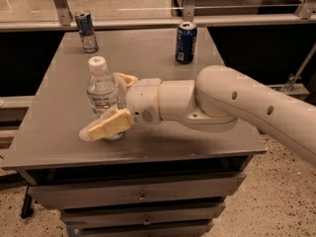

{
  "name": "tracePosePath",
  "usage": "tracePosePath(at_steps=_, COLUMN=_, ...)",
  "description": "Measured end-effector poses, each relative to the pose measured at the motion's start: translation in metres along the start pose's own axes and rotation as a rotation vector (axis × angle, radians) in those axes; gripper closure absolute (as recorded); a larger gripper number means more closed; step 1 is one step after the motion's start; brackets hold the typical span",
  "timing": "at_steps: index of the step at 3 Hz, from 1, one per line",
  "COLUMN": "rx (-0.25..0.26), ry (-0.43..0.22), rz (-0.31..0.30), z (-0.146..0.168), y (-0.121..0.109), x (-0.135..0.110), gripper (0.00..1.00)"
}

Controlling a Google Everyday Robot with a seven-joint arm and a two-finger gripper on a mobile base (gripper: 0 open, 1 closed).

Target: Move blue plastic bottle near redbull can

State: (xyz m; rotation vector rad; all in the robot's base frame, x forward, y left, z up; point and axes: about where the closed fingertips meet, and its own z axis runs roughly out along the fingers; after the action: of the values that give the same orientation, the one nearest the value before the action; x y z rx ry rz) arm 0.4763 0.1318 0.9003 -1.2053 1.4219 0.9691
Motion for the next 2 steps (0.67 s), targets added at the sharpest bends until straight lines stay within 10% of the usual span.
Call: tracePosePath(at_steps=2, rx=-0.042, ry=-0.066, rz=0.013, z=0.0249, y=0.0120, x=0.0048, gripper=0.41)
